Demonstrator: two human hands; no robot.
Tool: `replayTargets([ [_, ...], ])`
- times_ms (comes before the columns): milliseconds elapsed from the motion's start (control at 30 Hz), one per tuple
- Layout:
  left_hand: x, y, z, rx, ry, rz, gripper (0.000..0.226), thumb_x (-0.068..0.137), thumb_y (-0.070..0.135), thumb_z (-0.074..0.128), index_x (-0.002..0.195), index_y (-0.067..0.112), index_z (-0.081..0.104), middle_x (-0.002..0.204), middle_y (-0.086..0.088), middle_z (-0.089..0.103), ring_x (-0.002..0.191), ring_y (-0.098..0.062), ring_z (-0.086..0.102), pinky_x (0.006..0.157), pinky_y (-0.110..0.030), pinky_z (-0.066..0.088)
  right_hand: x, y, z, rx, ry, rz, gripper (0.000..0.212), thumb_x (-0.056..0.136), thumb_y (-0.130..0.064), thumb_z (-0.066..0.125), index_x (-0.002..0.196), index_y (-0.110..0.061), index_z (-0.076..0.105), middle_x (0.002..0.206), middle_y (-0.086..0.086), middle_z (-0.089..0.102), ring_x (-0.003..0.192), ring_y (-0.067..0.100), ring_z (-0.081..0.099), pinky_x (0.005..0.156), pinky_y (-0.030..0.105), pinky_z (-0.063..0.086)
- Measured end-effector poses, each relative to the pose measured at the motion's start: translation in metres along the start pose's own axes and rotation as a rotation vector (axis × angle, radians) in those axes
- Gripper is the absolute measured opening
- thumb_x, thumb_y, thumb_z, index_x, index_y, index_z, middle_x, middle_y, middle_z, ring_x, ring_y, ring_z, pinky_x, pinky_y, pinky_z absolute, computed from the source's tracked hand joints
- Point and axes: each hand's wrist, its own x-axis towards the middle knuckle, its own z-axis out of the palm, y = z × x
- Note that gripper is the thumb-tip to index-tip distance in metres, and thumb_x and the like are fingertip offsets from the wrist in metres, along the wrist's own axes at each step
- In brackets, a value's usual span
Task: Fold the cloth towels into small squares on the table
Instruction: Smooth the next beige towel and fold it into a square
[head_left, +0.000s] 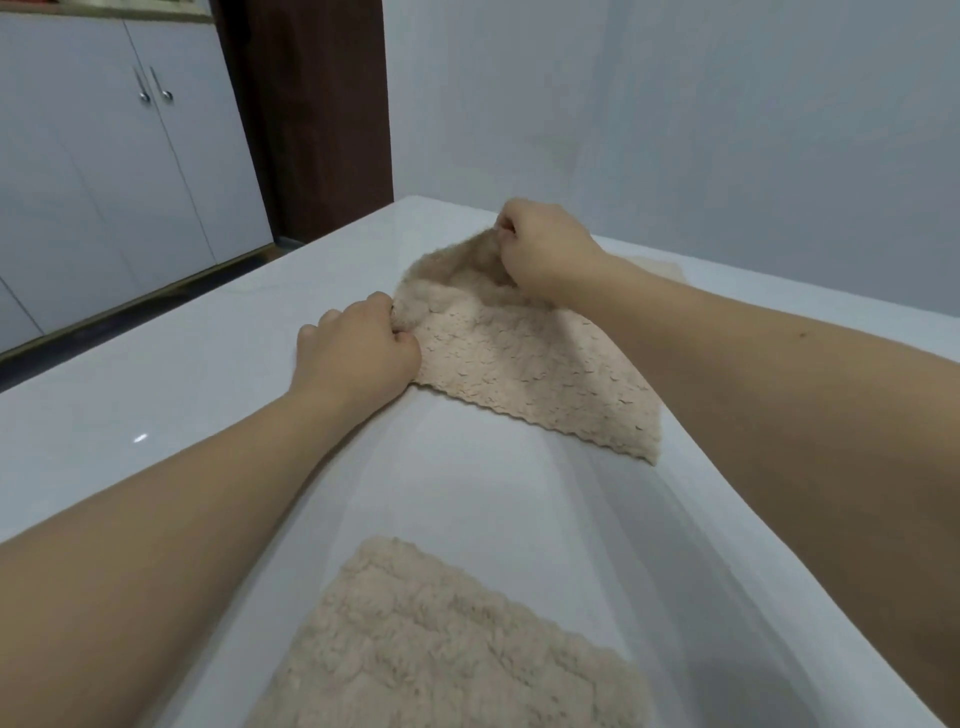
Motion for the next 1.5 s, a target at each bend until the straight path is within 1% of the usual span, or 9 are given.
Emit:
replayTargets([
  [333, -0.002, 0.105, -0.064, -0.472, 0.074, 0.066, 0.016, 0.081, 0.023, 0.046, 0.069, 0.017, 0.037, 0.066, 0.000, 0.044, 0.063, -0.024, 0.045, 0.057, -0.035, 0.036, -0.092, 0.058, -0.130, 0.394, 0.320, 0.243, 0.007, 0.096, -0.027, 0.048, 0.093, -0.021, 0.051, 0.081, -0.009, 0.049, 0.075, 0.014, 0.050, 0.060, 0.026, 0.042],
  [500, -0.039, 0.176, -0.095, -0.727, -0.430, 0.224, 0.013, 0.065, 0.028, 0.054, 0.058, 0.020, 0.047, 0.058, 0.001, 0.039, 0.055, -0.017, 0.036, 0.055, -0.032, 0.028, -0.178, 0.093, -0.212, 0.442, 0.100, 0.517, 0.013, 0.090, -0.028, 0.064, 0.081, -0.021, 0.057, 0.071, -0.004, 0.055, 0.060, 0.010, 0.052, 0.048, 0.019, 0.042],
  [767, -0.107, 0.243, -0.136, -1.063, -0.972, 0.017, 0.032, 0.045, 0.015, 0.057, 0.074, 0.004, 0.065, 0.078, -0.017, 0.059, 0.070, -0.032, 0.057, 0.068, -0.033, 0.044, -0.304, 0.118, -0.307, 0.696, -0.370, 0.883, 0.008, 0.070, -0.015, 0.058, 0.066, -0.010, 0.053, 0.058, 0.008, 0.053, 0.047, 0.022, 0.057, 0.046, 0.022, 0.050],
  [833, -0.117, 0.256, -0.144, -1.098, -0.913, 0.015, 0.013, 0.046, 0.017, 0.057, 0.055, 0.010, 0.061, 0.064, -0.013, 0.056, 0.055, -0.028, 0.053, 0.060, -0.030, 0.042, -0.322, 0.124, -0.325, 0.783, -0.353, 0.836, 0.015, 0.056, -0.013, 0.060, 0.063, -0.013, 0.047, 0.064, 0.006, 0.044, 0.052, 0.022, 0.049, 0.050, 0.021, 0.045],
  [900, -0.118, 0.263, -0.145, -1.086, -0.924, 0.000, 0.016, 0.056, 0.022, 0.061, 0.064, 0.009, 0.057, 0.069, -0.011, 0.050, 0.058, -0.029, 0.049, 0.059, -0.032, 0.039, -0.331, 0.131, -0.337, 0.894, -0.263, 0.769, 0.019, 0.052, -0.011, 0.061, 0.063, -0.015, 0.045, 0.067, 0.004, 0.038, 0.056, 0.020, 0.041, 0.055, 0.026, 0.038],
  [1000, -0.115, 0.269, -0.139, -0.968, -0.863, 0.053, 0.028, 0.063, 0.026, 0.072, 0.079, 0.013, 0.053, 0.079, -0.012, 0.047, 0.070, -0.029, 0.044, 0.066, -0.036, 0.038, -0.334, 0.144, -0.338, 0.761, -0.038, 0.778, 0.015, 0.078, -0.007, 0.055, 0.068, -0.015, 0.047, 0.066, 0.002, 0.043, 0.056, 0.016, 0.043, 0.055, 0.027, 0.038],
  [1100, -0.119, 0.277, -0.129, -0.726, -0.541, 0.174, 0.010, 0.084, 0.017, 0.065, 0.081, 0.011, 0.058, 0.070, -0.005, 0.057, 0.064, -0.022, 0.054, 0.058, -0.031, 0.045, -0.327, 0.155, -0.326, 0.582, 0.182, 0.701, 0.021, 0.086, -0.008, 0.064, 0.070, -0.017, 0.055, 0.071, 0.000, 0.053, 0.063, 0.014, 0.049, 0.058, 0.026, 0.041],
  [1300, -0.109, 0.284, -0.156, -0.782, -0.061, 0.374, 0.012, 0.078, 0.017, 0.060, 0.079, 0.011, 0.049, 0.072, -0.007, 0.047, 0.067, -0.015, 0.047, 0.060, -0.033, 0.040, -0.320, 0.148, -0.325, 0.738, 0.606, 0.424, 0.016, 0.088, -0.008, 0.064, 0.078, -0.021, 0.064, 0.075, -0.004, 0.060, 0.066, 0.000, 0.056, 0.060, 0.009, 0.045],
  [1500, -0.157, 0.266, -0.166, -0.555, -0.102, 0.591, 0.018, 0.083, 0.010, 0.062, 0.075, 0.011, 0.047, 0.065, -0.003, 0.045, 0.057, -0.012, 0.039, 0.054, -0.029, 0.035, -0.354, 0.141, -0.321, 0.800, 0.605, 0.312, 0.012, 0.080, -0.012, 0.064, 0.074, -0.021, 0.065, 0.065, -0.008, 0.059, 0.054, -0.004, 0.051, 0.056, 0.012, 0.040],
])
